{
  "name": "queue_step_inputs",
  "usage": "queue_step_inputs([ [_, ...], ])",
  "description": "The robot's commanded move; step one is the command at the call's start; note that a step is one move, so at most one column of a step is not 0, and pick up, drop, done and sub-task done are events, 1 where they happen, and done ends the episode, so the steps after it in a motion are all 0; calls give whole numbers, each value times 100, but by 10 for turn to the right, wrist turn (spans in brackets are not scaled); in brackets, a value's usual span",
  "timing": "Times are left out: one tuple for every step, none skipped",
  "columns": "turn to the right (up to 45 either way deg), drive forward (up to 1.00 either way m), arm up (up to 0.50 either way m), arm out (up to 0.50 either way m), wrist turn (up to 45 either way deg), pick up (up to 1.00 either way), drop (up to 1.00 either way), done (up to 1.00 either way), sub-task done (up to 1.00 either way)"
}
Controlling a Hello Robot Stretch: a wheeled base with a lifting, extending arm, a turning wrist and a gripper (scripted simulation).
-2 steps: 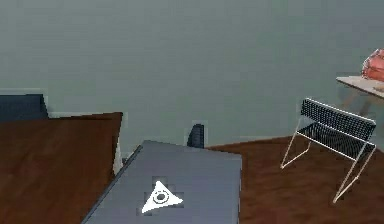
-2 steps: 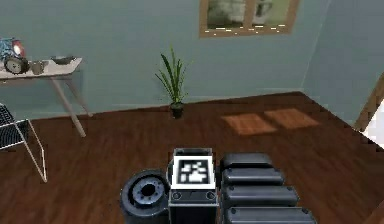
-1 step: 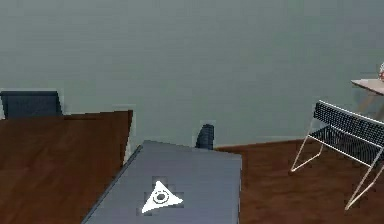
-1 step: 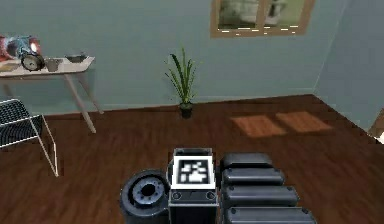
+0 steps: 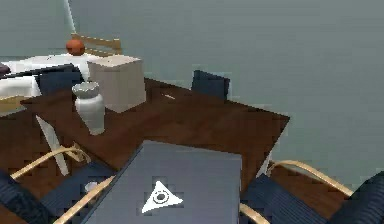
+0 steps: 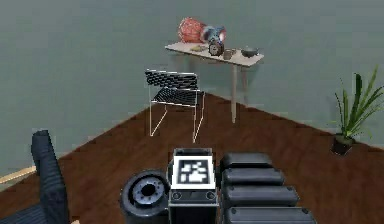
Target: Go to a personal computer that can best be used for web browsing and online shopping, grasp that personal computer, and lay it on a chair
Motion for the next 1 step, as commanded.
queue_step_inputs([
  [-450,0,0,0,0,0,0,0,0],
])
